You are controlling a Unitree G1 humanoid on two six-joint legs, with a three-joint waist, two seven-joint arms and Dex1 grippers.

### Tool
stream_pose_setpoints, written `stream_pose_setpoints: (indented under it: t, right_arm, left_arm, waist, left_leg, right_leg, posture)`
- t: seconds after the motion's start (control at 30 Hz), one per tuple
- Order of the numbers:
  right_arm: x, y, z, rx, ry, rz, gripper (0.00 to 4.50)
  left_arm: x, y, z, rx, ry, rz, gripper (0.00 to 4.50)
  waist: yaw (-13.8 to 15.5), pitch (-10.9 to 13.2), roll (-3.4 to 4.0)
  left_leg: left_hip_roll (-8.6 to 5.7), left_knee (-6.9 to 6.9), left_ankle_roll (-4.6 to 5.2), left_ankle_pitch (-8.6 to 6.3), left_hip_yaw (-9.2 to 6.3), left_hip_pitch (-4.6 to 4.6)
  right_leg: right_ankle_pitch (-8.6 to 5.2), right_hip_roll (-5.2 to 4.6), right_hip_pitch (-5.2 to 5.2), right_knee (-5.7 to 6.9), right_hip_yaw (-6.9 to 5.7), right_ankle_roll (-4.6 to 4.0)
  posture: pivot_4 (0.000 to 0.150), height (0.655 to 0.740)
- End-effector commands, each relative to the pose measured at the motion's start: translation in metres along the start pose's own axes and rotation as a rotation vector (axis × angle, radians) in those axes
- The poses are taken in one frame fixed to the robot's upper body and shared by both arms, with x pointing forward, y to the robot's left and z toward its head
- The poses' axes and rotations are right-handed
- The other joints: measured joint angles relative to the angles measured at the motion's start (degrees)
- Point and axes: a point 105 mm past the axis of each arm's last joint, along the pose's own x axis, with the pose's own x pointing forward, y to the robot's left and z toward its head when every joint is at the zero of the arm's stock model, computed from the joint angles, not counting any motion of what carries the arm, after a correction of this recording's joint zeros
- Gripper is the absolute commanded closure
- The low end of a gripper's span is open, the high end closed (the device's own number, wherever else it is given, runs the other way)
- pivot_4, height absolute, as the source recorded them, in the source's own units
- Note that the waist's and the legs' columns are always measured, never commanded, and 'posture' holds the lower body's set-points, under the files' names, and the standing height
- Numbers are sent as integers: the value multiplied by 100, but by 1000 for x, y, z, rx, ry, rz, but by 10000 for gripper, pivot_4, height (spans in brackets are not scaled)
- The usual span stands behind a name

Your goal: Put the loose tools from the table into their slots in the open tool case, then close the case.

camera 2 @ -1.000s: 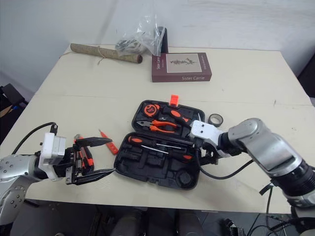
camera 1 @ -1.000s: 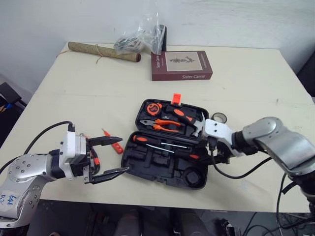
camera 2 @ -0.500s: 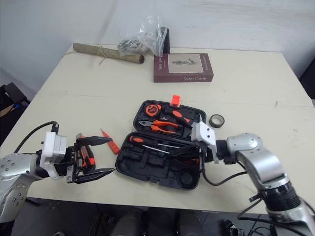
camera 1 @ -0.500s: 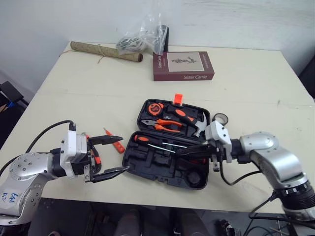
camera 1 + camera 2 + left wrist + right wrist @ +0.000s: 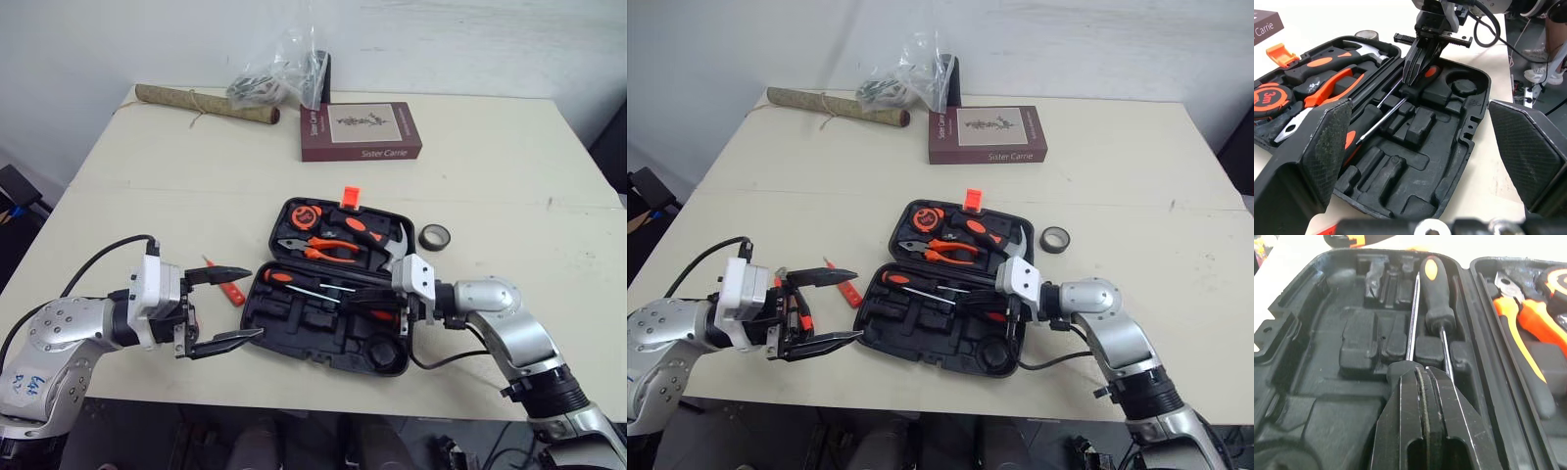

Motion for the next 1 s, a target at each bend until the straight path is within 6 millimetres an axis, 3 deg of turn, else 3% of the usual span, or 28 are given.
stream_pose_setpoints:
  t: [0.03,0.2,0.53,0.63,1.0]
  right_arm:
    - [3,2,3,-36,-28,10,44844]
    - [5,1,1,-52,-33,-2,44844]
    - [8,-2,26,-78,-144,-4,44844]
    - [11,2,19,-57,-109,14,44844]
    - [6,15,-36,12,147,38,44844]
  left_arm:
    - [-1,-2,5,27,6,0,0]
    - [-2,-1,5,25,8,7,0]
    - [-1,-3,4,18,9,9,0]
    - [0,-2,3,17,6,7,0]
    - [-1,-1,1,18,11,10,0]
  waist:
    - [-1,0,0]
    - [-3,0,0]
    - [5,0,0]
    - [7,0,0]
    - [13,-5,-6]
  left_leg:
    - [0,0,0,0,0,-1]
    - [0,0,0,0,0,1]
    - [0,1,-2,1,0,-1]
    - [0,1,-1,1,0,-1]
    - [-1,2,-1,1,0,5]
  right_leg:
    - [0,0,0,0,0,0]
    - [0,0,0,1,0,0]
    - [0,-1,0,7,0,0]
    - [0,-1,0,6,0,0]
    - [0,-2,3,5,0,0]
  posture:
    - [1500,7400]
    - [1500,7400]
    - [1500,7400]
    - [1500,7400]
    - [1500,7400]
